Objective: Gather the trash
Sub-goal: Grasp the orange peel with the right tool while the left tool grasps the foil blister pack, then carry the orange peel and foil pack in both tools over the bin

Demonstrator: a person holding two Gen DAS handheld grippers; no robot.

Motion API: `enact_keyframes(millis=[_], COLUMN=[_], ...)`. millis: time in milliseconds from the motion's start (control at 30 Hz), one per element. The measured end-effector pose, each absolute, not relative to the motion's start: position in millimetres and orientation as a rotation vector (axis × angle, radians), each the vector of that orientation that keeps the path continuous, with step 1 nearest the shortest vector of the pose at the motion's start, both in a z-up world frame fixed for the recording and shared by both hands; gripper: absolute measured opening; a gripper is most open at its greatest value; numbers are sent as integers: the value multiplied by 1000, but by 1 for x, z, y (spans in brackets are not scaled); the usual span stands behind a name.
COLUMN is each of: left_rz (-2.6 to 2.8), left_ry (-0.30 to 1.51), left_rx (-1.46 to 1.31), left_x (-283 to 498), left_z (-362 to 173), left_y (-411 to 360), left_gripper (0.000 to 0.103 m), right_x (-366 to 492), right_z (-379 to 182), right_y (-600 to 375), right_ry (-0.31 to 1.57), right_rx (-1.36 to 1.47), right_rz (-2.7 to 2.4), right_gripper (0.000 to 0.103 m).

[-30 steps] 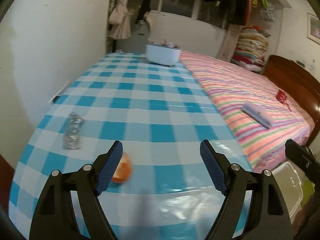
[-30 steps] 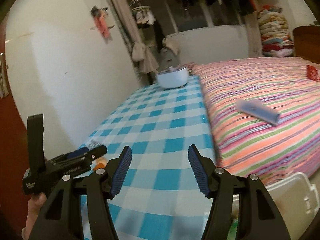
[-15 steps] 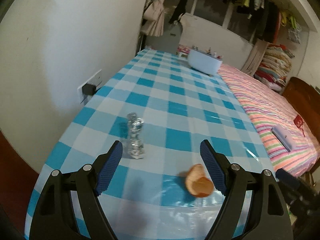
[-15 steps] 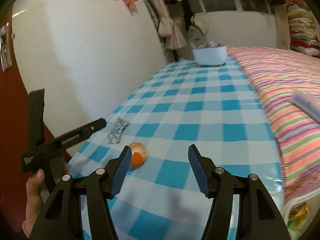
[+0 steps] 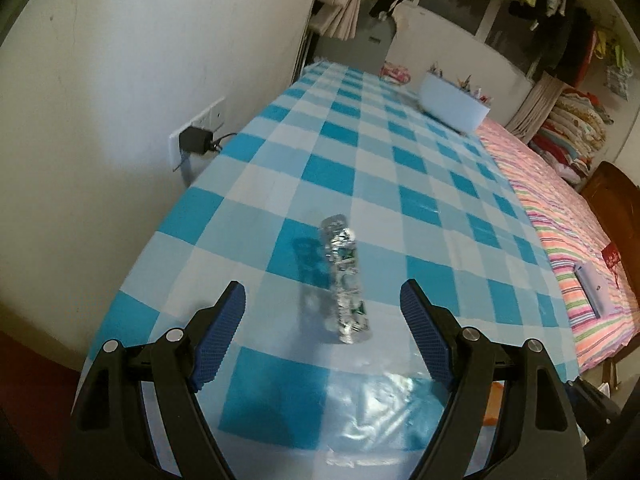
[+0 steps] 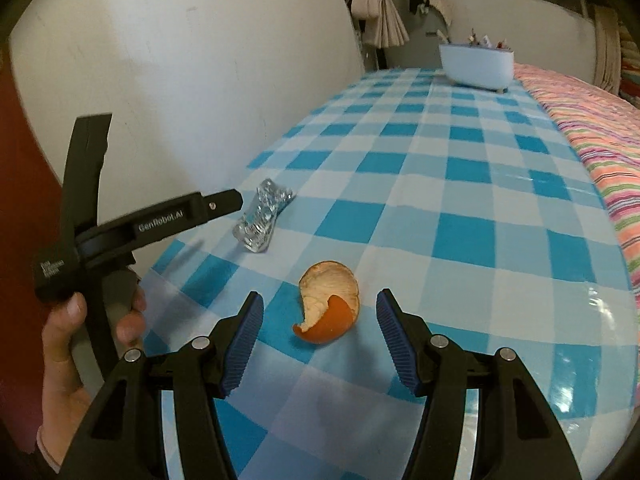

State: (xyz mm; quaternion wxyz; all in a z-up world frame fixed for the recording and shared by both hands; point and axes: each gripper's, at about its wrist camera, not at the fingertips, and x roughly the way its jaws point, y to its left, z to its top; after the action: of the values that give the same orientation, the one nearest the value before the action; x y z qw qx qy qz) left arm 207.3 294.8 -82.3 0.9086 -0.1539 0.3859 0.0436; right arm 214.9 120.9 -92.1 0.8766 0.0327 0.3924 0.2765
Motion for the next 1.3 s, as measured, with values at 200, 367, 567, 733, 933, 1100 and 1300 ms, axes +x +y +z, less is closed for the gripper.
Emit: enact_keyframes(millis=[200, 367, 567, 733, 933, 1100, 1300], left_rz=[93, 77, 41, 53, 49, 29, 26], left_ry=[841, 871, 909, 921, 921, 907, 875], left_rx=[-350, -360, -347, -339, -313, -345, -335], left_x=[224, 235, 249, 257, 262, 251, 240], left_z=[-92, -93, -97, -101, -102, -100, -87], left_y=[308, 302, 280, 270, 267, 278, 277], left_gripper=[79, 79, 79, 63, 23, 23, 23], right_x=[232, 239, 243, 242, 241, 239, 235], right_z=[-106, -115, -122, -122, -120, -117, -111], right_y=[137, 151, 156, 157, 154, 151, 142], right_ry=[875, 912, 934, 909, 892, 888, 865], right_rx=[61, 8, -36, -55, -50, -35, -14], right_rz=[571, 561, 556, 567, 582, 590, 595], right_gripper=[57, 57, 55, 37, 29, 27, 27])
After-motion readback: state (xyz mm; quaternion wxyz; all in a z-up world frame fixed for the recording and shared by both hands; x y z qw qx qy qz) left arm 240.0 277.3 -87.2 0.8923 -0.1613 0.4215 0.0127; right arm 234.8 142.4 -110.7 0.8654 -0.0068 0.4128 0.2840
